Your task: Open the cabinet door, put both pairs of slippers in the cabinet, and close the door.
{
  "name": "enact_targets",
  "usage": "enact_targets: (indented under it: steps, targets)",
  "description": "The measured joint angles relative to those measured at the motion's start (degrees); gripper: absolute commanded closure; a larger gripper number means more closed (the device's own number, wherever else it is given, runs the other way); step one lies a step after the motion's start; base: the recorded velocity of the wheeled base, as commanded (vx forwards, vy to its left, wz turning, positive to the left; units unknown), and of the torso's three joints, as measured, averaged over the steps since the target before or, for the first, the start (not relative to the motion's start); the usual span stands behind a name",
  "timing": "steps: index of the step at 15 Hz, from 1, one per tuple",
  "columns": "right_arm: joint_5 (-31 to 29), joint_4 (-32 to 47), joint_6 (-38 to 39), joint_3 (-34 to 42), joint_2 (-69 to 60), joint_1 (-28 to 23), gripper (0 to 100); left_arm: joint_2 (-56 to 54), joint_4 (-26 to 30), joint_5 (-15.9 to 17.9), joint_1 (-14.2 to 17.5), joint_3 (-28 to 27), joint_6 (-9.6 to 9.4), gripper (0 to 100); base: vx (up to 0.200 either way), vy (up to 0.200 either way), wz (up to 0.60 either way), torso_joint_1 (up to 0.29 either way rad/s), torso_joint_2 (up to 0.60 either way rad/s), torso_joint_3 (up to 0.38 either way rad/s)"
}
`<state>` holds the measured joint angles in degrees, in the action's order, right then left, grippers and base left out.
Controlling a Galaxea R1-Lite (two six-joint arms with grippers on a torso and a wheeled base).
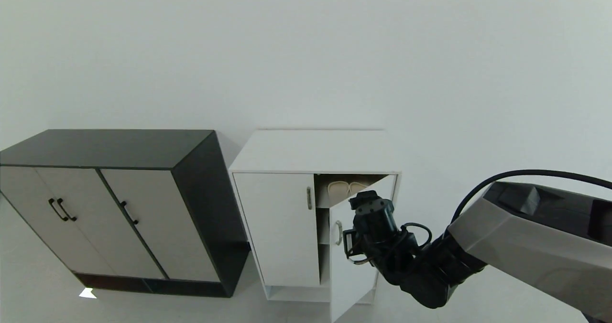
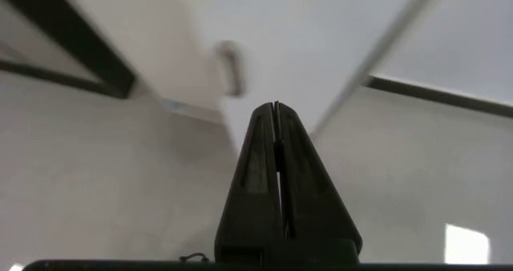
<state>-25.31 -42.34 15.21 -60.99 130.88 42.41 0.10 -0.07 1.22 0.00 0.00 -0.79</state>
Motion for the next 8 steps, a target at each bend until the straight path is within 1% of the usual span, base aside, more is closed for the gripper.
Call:
enact_targets:
  steps: [3,5,6,8]
  targets:
    - [3.0,-3.1,-1.4,2.4,0.0,-0.8,100,0.0,0.0,0.0,0.0,0.0,0.0,100,0.0,0.0,0.0,0.0,0.0,0.0]
    - [7.2,-7.7,-3.4,5.6,0.0,-1.5,100,0.0,0.0,0.0,0.0,0.0,-0.05,100,0.0,0.0,0.0,0.0,0.0,0.0]
    - [8.5,-9.5,-4.3,6.8,0.2,-2.2,100,0.0,0.0,0.0,0.0,0.0,-0.07,100,0.2,0.0,0.0,0.002,0.0,-0.002]
    - [10.1,-10.3,-4.6,8.2,0.4,-2.8,100,0.0,0.1,0.0,0.0,0.0,-0.07,100,0.2,0.0,0.0,0.005,0.0,0.0]
